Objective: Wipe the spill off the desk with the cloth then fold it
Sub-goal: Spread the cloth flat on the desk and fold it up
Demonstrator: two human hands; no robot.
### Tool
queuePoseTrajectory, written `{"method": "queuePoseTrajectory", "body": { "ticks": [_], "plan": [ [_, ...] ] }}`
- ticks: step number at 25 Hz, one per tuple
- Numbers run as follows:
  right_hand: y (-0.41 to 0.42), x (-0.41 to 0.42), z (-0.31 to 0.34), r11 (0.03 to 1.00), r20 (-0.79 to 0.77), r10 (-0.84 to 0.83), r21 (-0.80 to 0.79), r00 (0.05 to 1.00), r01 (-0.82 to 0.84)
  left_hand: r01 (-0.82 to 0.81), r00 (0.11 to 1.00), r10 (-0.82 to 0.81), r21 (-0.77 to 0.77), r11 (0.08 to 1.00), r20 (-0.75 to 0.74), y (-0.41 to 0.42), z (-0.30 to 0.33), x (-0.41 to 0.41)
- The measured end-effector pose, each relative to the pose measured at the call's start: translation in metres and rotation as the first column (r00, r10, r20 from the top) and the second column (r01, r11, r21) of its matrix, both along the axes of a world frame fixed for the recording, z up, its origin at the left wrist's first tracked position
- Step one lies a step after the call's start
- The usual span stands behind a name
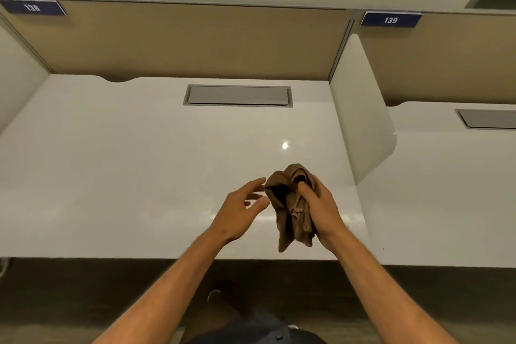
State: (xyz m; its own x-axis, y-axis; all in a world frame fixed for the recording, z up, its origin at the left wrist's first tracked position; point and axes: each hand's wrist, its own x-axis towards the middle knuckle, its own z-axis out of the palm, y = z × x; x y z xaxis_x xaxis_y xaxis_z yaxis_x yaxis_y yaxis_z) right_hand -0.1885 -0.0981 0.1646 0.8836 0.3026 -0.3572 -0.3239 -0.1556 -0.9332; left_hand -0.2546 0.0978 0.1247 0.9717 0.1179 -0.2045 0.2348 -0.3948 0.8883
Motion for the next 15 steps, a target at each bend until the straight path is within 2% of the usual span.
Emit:
{"method": "queuePoseTrajectory", "body": {
  "ticks": [2,4,9,13,15],
  "plan": [
    [0.022,0.004,0.02,0.999,-0.028,0.006,0.039,1.0,-0.004,-0.022,1.0,0.024,-0.16,0.987,0.009,0.006,0.023,0.011],
    [0.047,0.01,0.037,0.998,-0.033,-0.021,0.066,0.999,0.023,-0.042,0.999,0.049,-0.231,0.972,0.022,0.022,0.042,0.023],
    [0.1,0.028,0.067,0.987,0.007,0.006,0.159,1.0,-0.007,-0.061,0.997,0.069,-0.232,0.971,0.027,0.078,0.064,0.058],
    [0.113,0.044,0.071,0.991,0.065,0.005,0.133,0.998,-0.014,-0.003,1.0,0.007,-0.202,0.979,0.019,0.106,0.067,0.075],
    [0.11,0.056,0.069,0.997,0.085,-0.037,0.076,0.996,0.031,-0.042,0.998,0.05,-0.216,0.975,0.029,0.112,0.065,0.081]
  ]
}}
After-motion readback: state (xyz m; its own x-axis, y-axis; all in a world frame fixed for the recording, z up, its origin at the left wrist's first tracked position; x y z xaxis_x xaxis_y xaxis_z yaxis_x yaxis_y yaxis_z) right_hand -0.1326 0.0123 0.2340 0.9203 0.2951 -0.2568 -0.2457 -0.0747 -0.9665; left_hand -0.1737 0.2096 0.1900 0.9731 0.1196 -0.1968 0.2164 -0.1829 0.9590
